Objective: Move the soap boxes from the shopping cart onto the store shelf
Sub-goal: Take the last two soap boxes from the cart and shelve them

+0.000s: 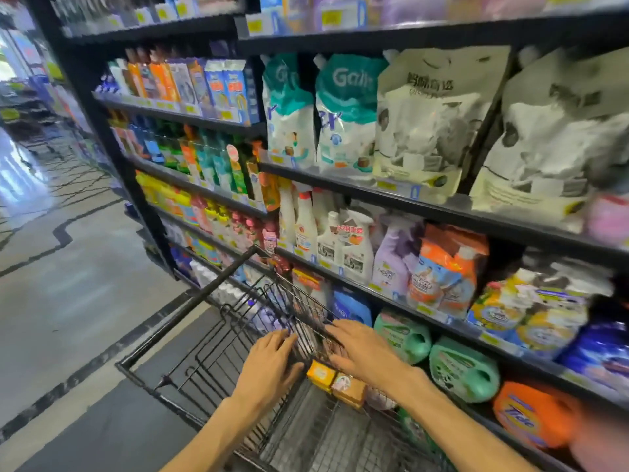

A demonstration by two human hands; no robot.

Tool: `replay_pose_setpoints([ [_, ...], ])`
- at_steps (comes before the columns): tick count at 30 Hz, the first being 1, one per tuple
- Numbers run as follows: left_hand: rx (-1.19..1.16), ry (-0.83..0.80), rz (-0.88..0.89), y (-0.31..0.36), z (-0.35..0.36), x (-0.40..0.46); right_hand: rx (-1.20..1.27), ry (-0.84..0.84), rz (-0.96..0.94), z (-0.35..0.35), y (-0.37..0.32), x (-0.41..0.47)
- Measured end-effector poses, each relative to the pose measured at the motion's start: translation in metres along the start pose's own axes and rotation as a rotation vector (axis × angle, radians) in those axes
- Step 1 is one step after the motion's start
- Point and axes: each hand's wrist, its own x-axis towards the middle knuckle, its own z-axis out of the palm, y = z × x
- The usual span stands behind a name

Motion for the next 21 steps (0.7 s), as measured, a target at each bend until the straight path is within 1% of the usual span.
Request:
replay_pose_setpoints([
  [2, -0.012, -0.082, 0.083, -0.014, 0.023, 0.035, 0.028, 0.01, 0.125, 0.012, 0.018, 0.006],
  [5, -0.058, -0.209, 0.162, -0.033, 0.059, 0.074, 0.072, -0.031, 0.299, 0.037, 0.035, 0.004],
  [10, -0.169, -0.402, 0.2, -0.073, 0.139, 0.113, 0.157, -0.081, 0.524, 0.082, 0.044, 0.008],
  [14, -0.208, -0.522, 0.122, -0.097, 0.207, 0.128, 0.18, -0.167, 0.631, 0.128, 0.056, 0.02],
  [16, -0.241, -0.575, 0.046, -0.103, 0.238, 0.137, 0.236, -0.223, 0.683, 0.156, 0.064, 0.03],
  [18, -0.304, -0.603, -0.039, -0.104, 0.272, 0.148, 0.292, -0.254, 0.728, 0.186, 0.074, 0.036],
  [21, -0.37, -0.621, -0.124, -0.107, 0.326, 0.167, 0.317, -0.28, 0.741, 0.23, 0.086, 0.039],
])
